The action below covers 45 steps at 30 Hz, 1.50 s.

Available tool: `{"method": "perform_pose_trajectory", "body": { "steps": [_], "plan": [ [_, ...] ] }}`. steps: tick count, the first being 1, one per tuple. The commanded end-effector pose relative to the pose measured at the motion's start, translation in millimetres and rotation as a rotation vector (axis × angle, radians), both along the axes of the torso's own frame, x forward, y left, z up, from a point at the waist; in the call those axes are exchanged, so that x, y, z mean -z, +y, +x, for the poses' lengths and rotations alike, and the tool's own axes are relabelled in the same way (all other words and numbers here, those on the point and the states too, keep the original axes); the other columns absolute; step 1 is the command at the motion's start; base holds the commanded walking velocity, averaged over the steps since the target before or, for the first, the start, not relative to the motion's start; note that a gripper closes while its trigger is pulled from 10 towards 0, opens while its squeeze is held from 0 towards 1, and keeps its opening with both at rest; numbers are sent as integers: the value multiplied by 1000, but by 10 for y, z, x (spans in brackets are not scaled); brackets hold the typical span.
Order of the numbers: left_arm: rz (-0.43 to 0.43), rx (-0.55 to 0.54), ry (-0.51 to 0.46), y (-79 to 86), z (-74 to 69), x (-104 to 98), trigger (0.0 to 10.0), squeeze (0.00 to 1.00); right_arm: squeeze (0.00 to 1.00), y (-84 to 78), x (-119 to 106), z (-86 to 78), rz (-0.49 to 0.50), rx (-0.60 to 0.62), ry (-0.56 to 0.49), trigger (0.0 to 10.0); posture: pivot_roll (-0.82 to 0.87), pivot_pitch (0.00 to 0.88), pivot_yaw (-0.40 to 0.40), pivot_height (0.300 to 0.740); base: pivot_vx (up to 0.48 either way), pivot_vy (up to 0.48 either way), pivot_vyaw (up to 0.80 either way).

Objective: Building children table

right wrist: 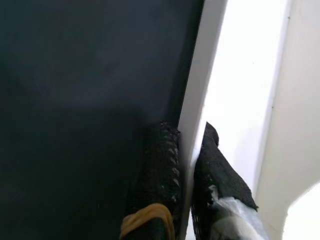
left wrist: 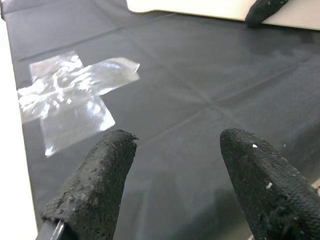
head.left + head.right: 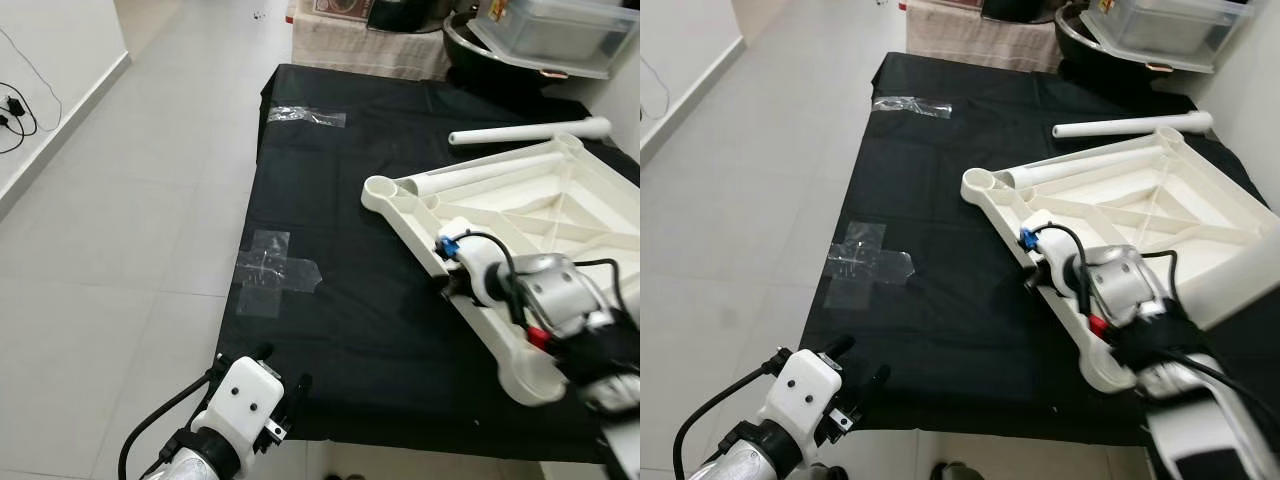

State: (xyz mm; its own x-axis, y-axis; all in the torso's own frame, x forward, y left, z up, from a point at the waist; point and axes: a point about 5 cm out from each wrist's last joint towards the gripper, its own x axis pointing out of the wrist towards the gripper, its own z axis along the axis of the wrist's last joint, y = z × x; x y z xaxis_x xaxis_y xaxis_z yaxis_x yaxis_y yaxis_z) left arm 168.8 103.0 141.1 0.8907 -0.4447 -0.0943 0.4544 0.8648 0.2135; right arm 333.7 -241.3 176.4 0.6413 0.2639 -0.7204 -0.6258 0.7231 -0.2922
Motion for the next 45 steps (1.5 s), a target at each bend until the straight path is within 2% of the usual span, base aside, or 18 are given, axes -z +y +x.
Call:
{"method": "perform_pose_trajectory", "body": {
  "steps": [1,4,5,6,12,18,21,29,30,34,37,38,45],
  "plan": [
    [9,11,22,-1,-21,54,10000,0,0,99,-52,-138,-51,-209,7,0,36,140,-116,740,0,0,0],
    [10,11,23,1,-22,58,10000,0,0,111,-69,-337,2,-387,56,0,38,139,-119,740,0,0,0],
    [10,11,23,1,-22,58,10000,0,0,111,-69,-337,2,-387,56,0,38,139,-119,740,0,0,0],
    [10,11,24,3,-24,61,10000,0,0,108,-70,-422,29,-462,84,0,43,136,-121,740,0,0,0],
    [11,8,22,5,-29,64,10000,0,0,62,-75,-542,61,-564,137,0,45,130,-124,740,0,0,0],
    [11,10,18,7,-30,69,10000,0,0,83,-157,-588,104,-660,71,0,46,124,-126,740,0,0,0],
    [12,11,17,4,-27,73,10000,0,0,87,-168,-637,112,-741,78,0,47,120,-127,740,0,0,0],
    [18,9,14,10,-22,74,10000,0,0,90,-146,-659,122,-807,95,0,50,119,-128,740,0,0,0],
    [17,9,15,16,-22,78,10000,0,0,124,-155,-683,142,-850,85,0,44,121,-122,740,0,0,0],
    [16,9,16,17,-24,79,10000,0,0,139,-159,-686,149,-863,73,0,44,121,-122,740,0,0,0],
    [17,11,16,17,-21,78,10000,0,0,225,-178,-678,206,-898,45,0,48,124,-124,740,0,0,0],
    [19,11,15,18,-21,75,10000,0,0,299,-187,-665,239,-928,26,0,52,125,-124,740,0,0,0],
    [21,9,14,23,-24,71,10000,0,0,350,-162,-637,230,-968,15,0,59,127,-127,740,0,0,0]
  ]
}}
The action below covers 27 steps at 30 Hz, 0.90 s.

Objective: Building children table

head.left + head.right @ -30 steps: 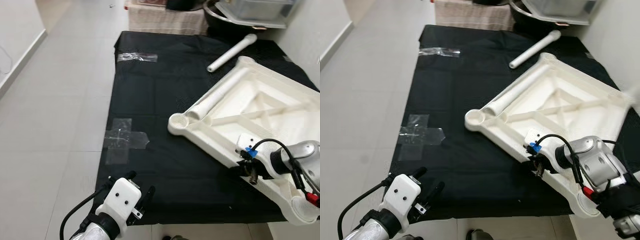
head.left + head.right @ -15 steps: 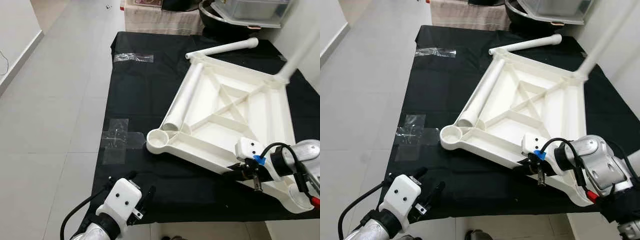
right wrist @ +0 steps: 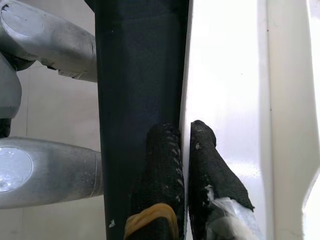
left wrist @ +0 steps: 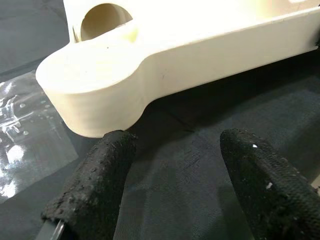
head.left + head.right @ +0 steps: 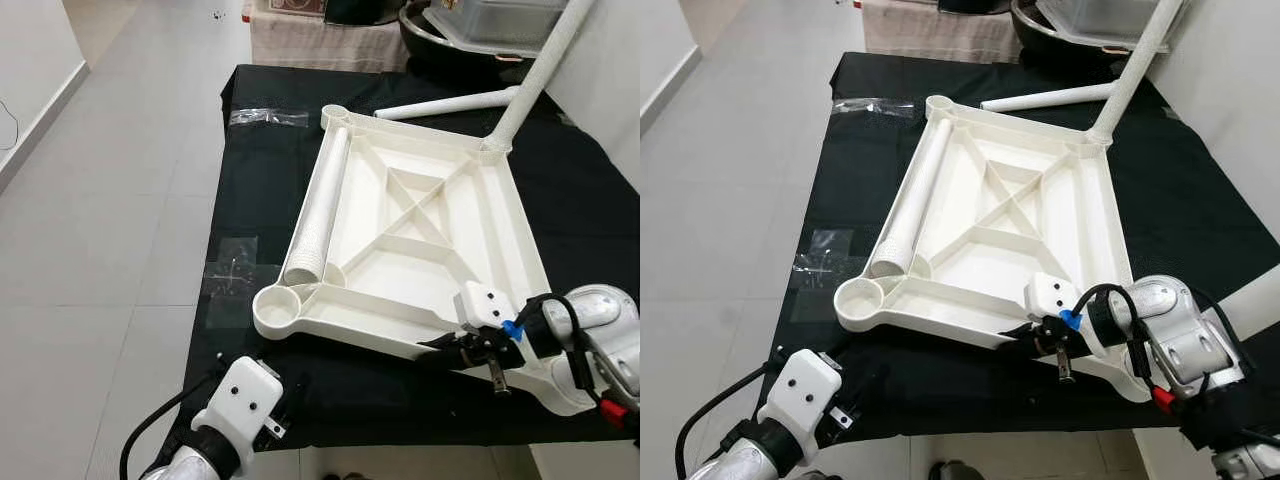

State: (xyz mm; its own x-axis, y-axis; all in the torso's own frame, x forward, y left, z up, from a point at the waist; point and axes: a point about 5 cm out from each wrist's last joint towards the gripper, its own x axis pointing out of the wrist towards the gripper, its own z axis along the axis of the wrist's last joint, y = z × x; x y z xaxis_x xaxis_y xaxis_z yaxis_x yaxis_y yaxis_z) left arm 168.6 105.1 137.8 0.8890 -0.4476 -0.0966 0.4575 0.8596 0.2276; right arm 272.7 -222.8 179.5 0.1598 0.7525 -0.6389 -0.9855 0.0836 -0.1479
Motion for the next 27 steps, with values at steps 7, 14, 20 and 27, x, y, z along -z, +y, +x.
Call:
{"method": "perform_pose_trajectory", "body": {
  "steps": [7,14,20,27],
  "plan": [
    [8,3,18,6,-21,43,10000,0,0,-49,-77,-23,-52,-169,-63,0,51,129,-124,740,0,0,0],
    [11,9,21,7,-14,52,10000,0,0,-219,-7,-96,-134,-216,-50,0,54,124,-119,740,0,0,0],
    [19,10,23,24,2,69,10000,0,0,-266,77,-53,-205,-263,-81,0,57,117,-118,740,0,0,0],
    [23,9,24,30,11,78,10000,0,0,-284,52,39,-239,-268,-141,0,59,110,-117,740,0,0,0]
  ]
}}
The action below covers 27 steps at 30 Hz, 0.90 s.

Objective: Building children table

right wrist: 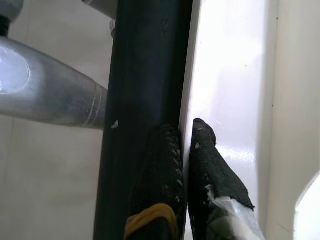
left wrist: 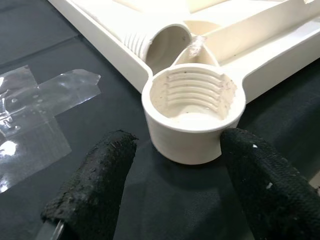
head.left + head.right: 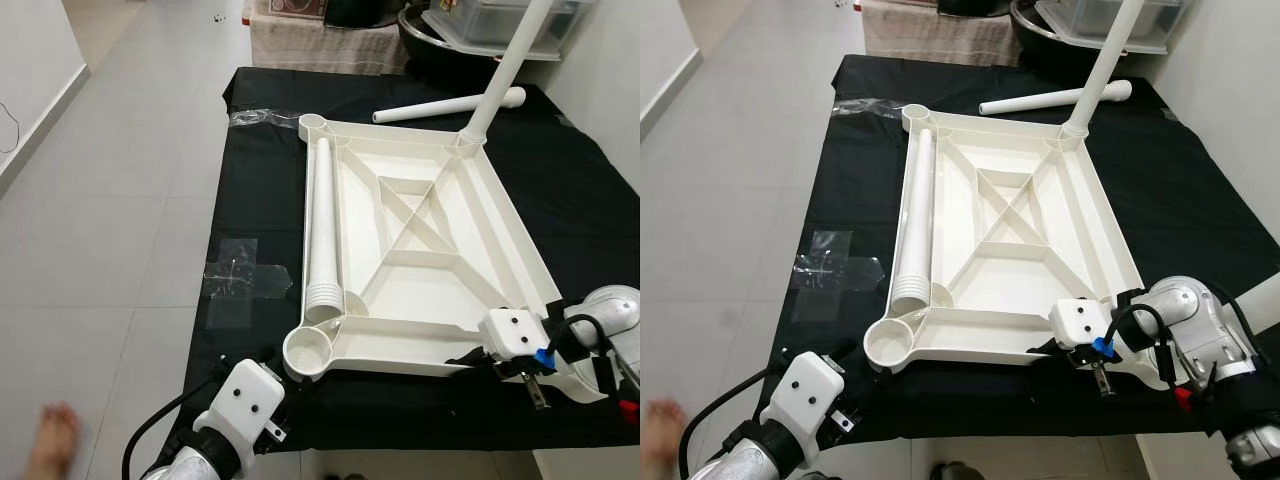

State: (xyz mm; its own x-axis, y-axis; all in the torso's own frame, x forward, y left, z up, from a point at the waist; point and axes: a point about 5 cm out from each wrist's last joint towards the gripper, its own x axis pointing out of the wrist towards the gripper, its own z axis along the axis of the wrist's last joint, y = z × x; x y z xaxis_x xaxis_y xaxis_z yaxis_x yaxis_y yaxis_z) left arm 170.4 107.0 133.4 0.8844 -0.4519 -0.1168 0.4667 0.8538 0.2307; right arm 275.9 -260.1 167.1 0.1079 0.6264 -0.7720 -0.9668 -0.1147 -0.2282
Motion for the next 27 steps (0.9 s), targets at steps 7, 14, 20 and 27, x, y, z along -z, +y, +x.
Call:
{"method": "perform_pose_trajectory", "body": {
  "steps": [7,14,20,27],
  "plan": [
    [12,5,9,12,-10,42,10000,0,0,30,-81,84,-88,-112,-93,0,61,109,-116,740,0,0,0],
    [11,6,13,16,-8,52,10000,0,0,56,-105,141,-109,-162,-128,0,61,105,-116,740,0,0,0],
    [14,8,14,11,-9,59,10000,0,0,195,-123,179,-28,-192,-154,0,62,98,-120,740,0,0,0],
    [15,10,10,8,-8,61,10000,0,0,343,-69,161,10,-256,-171,10000,65,90,-121,740,0,0,0]
  ]
}}
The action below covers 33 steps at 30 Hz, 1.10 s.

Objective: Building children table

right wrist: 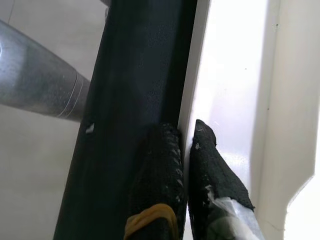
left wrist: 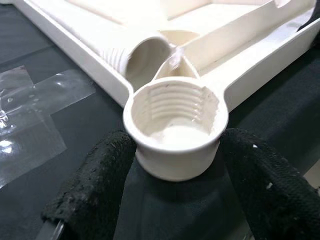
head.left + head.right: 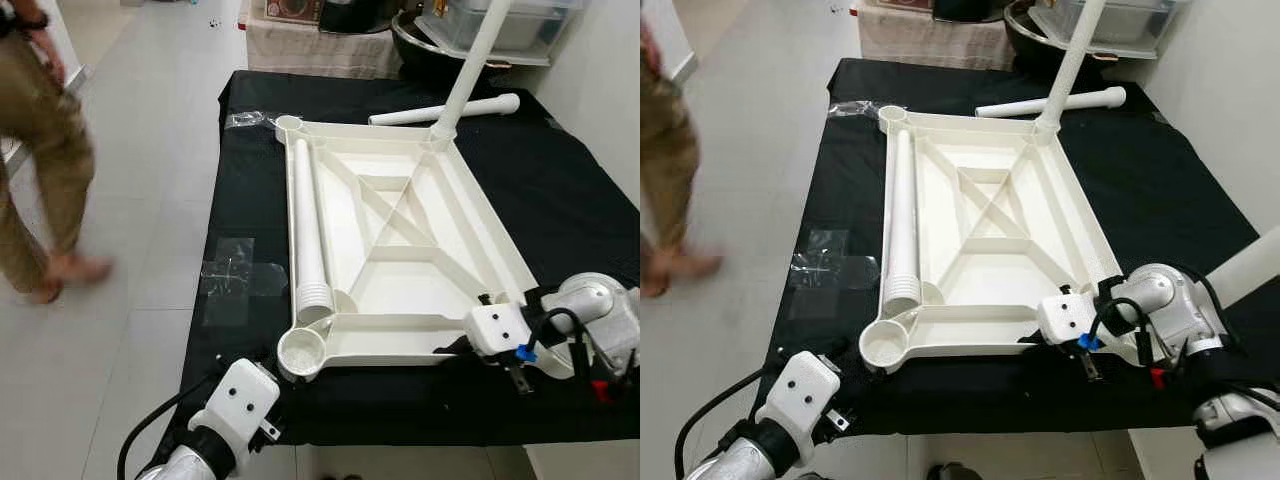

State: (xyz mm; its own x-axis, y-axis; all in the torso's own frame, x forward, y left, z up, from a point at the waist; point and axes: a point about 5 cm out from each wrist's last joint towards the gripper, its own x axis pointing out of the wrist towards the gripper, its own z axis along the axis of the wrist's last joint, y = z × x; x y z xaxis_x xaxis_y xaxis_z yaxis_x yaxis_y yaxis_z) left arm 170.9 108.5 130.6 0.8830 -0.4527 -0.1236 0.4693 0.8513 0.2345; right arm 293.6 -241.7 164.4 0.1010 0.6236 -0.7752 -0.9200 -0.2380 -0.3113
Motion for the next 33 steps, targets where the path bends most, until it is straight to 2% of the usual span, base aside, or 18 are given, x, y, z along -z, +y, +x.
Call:
{"method": "perform_pose_trajectory", "body": {
  "steps": [1,10,11,21,22,25,27,28,29,30,31,32,33],
  "plan": [
    [7,7,6,-7,-12,33,10000,0,0,162,-86,-18,27,-138,-67,10000,65,90,-121,740,0,0,0],
    [3,7,8,-9,-1,42,10000,0,0,179,-59,-4,31,-134,-60,10000,59,94,-121,740,0,0,0],
    [3,7,9,-6,0,46,10000,0,1000,189,-58,2,31,-126,-52,10000,57,91,-117,740,0,0,0],
    [7,11,10,-2,22,49,10000,0,1000,264,-238,22,141,-111,-52,10000,54,105,-116,740,0,0,0],
    [8,11,4,3,29,33,10000,0,0,271,-311,20,165,-112,-45,10000,56,110,-118,740,0,0,0],
    [11,19,-2,14,14,10,10000,0,0,286,-403,22,198,-108,-42,10000,56,109,-119,740,0,0,0],
    [16,29,-13,35,-31,-44,10000,0,0,306,-581,17,264,-110,-27,10000,56,126,-119,740,0,0,0],
    [17,29,-20,43,-57,-78,10000,0,0,333,-711,49,340,-79,-50,10000,63,116,-130,740,0,0,0],
    [17,29,-20,43,-57,-78,10000,0,0,333,-711,49,340,-79,-50,10000,63,116,-130,740,0,0,0],
    [17,27,-25,47,-71,-99,10000,0,0,350,-794,69,391,-58,-65,10000,63,116,-130,740,0,0,0],
    [15,23,-32,46,-84,-126,10000,0,0,389,-903,145,479,26,-123,10000,59,124,-129,740,0,0,0],
    [15,23,-32,46,-84,-126,10000,0,0,389,-903,145,479,26,-123,10000,59,124,-129,740,0,0,0],
    [13,20,-37,46,-91,-144,10000,0,0,411,-974,196,536,86,-162,10000,59,124,-129,740,0,0,0]
  ]
}}
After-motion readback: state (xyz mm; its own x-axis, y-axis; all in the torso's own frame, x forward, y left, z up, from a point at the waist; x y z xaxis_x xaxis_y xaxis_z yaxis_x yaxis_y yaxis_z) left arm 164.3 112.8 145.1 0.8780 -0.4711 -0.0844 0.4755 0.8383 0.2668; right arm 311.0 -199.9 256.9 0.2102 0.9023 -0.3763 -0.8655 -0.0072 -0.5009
